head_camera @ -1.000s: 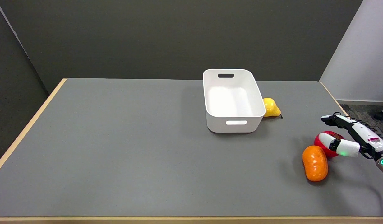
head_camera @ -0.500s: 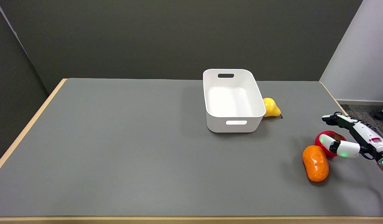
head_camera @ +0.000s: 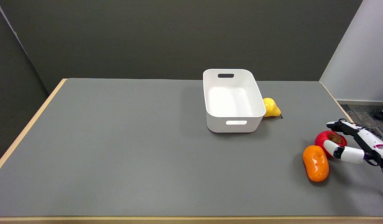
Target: Pick up tomato.
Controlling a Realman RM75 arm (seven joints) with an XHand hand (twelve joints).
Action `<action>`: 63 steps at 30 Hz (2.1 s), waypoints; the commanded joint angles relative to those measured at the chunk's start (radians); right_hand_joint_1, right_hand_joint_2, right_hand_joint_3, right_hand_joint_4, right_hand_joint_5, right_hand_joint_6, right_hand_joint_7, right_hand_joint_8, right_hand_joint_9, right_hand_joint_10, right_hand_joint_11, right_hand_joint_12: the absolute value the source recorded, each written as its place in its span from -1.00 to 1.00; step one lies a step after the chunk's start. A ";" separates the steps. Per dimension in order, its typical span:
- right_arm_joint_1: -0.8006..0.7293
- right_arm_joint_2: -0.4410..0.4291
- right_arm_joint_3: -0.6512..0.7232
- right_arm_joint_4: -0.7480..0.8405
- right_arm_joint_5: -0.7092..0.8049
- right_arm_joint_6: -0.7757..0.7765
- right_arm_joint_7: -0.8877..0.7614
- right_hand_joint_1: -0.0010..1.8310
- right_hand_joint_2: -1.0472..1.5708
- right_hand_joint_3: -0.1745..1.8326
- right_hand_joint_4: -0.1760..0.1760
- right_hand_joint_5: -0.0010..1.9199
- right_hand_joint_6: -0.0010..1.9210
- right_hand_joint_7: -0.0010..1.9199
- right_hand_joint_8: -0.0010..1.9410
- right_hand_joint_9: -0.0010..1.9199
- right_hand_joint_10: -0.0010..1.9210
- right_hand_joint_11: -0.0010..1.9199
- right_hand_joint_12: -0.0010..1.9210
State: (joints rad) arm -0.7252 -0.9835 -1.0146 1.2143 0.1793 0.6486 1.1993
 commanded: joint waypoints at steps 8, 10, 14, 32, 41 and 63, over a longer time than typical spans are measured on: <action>0.001 0.003 -0.014 -0.025 0.002 -0.003 0.002 -0.51 0.24 0.11 0.21 -0.70 -0.39 -0.65 -0.50 -0.86 -0.23 -1.00 0.10; 0.002 0.004 -0.017 -0.025 0.002 -0.003 0.002 -0.51 0.24 0.11 0.21 -0.70 -0.39 -0.64 -0.50 -0.86 -0.23 -1.00 0.11; 0.004 0.004 -0.017 -0.025 0.002 -0.003 0.002 -0.48 0.24 0.11 0.21 -0.70 -0.39 -0.64 -0.50 -0.86 -0.23 -1.00 0.11; 0.033 0.032 -0.026 -0.044 -0.042 -0.003 -0.005 0.02 0.26 0.17 0.27 -0.67 -0.40 -0.61 -0.56 -0.80 -0.19 -0.95 0.31; 0.073 0.043 -0.037 -0.066 -0.042 -0.003 -0.006 0.17 0.32 0.17 0.34 -0.59 -0.19 -0.50 -0.47 -0.61 0.03 -0.79 0.45; 0.249 0.064 -0.039 -0.163 -0.081 0.137 -0.008 0.62 0.59 -0.53 0.66 -0.33 0.33 -0.18 0.44 -0.20 0.46 -0.21 0.82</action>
State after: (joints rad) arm -0.5855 -0.9451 -1.0527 1.1108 0.1205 0.6940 1.1931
